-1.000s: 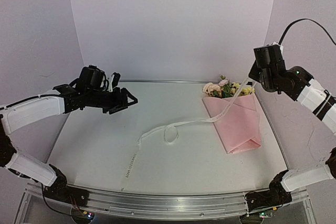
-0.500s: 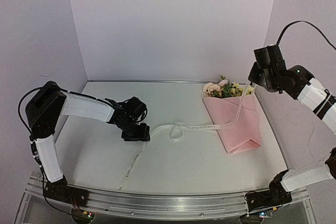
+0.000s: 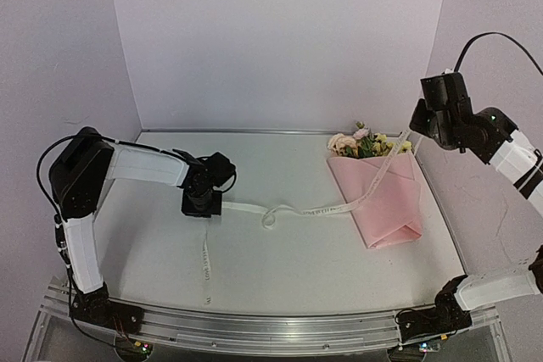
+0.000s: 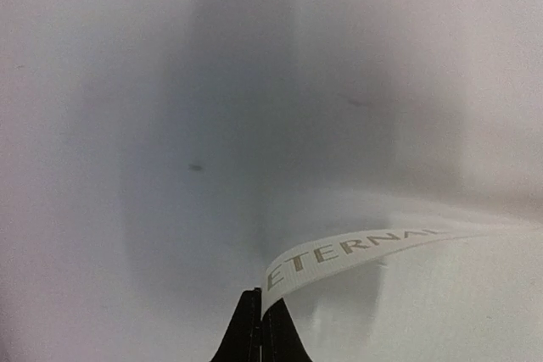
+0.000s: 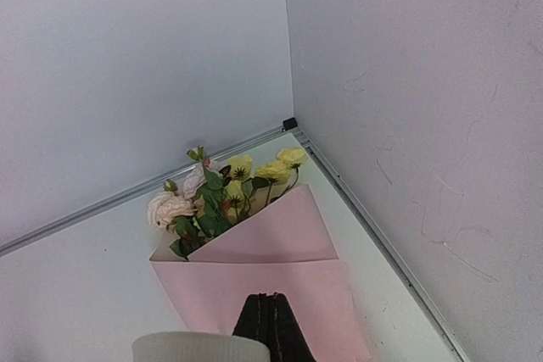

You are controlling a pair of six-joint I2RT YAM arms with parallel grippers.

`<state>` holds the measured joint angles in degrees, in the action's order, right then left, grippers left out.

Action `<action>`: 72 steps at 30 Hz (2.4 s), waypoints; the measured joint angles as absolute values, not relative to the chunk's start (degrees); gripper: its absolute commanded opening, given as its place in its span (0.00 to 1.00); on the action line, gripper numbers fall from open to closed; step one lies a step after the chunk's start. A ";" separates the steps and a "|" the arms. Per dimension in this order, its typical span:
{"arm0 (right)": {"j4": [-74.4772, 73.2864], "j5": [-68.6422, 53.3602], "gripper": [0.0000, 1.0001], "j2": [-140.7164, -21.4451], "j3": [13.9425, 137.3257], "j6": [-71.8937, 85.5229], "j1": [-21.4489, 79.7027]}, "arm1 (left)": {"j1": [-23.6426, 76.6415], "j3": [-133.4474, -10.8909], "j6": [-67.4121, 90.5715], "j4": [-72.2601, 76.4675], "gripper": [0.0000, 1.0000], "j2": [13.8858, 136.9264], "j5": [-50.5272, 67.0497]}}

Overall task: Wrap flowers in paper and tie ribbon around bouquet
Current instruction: Straighten the ribbon at the center of the board, then place the left side of the ribbon at the center of the board.

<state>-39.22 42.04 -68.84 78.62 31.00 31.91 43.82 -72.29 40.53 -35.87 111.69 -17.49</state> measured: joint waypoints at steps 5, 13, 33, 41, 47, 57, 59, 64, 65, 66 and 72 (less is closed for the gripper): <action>-40.13 43.96 0.00 -66.09 77.62 30.59 31.05 | 30.90 -68.48 40.90 -39.92 0.00 100.40 -25.61; -43.17 45.61 0.00 -62.89 73.63 31.42 29.16 | 17.43 -67.86 38.72 -42.09 0.00 83.26 -33.59; -53.91 39.29 0.00 -67.57 58.85 44.08 26.63 | 3.96 -59.42 32.34 -43.55 0.00 83.51 -30.76; -53.98 36.16 0.00 -66.54 62.23 44.58 26.55 | 1.79 -67.30 30.34 -48.39 0.03 79.32 -34.69; -52.11 31.12 0.00 -64.27 65.45 42.43 26.55 | 1.65 -79.96 27.82 -49.52 0.05 73.34 -41.57; -50.83 29.78 0.00 -65.86 59.91 42.35 26.55 | 1.45 -66.43 27.24 -45.34 0.04 86.15 -31.24; -50.92 30.26 0.00 -67.55 58.52 42.81 26.46 | 1.45 -62.24 27.51 -44.36 0.03 89.86 -27.75; -50.26 30.99 0.00 -74.82 57.45 44.25 25.82 | 1.45 -57.73 28.51 -43.26 0.07 93.90 -22.35; -50.15 31.09 0.00 -75.69 57.18 44.50 25.64 | 1.45 -57.72 28.63 -42.72 0.08 93.93 -21.94; -50.15 31.20 0.00 -76.34 56.90 44.73 25.43 | 1.45 -57.74 28.80 -42.13 0.09 93.93 -21.63; -50.04 31.92 0.01 -75.99 55.91 45.61 23.61 | 1.45 -57.76 31.16 -40.86 0.33 93.95 -21.91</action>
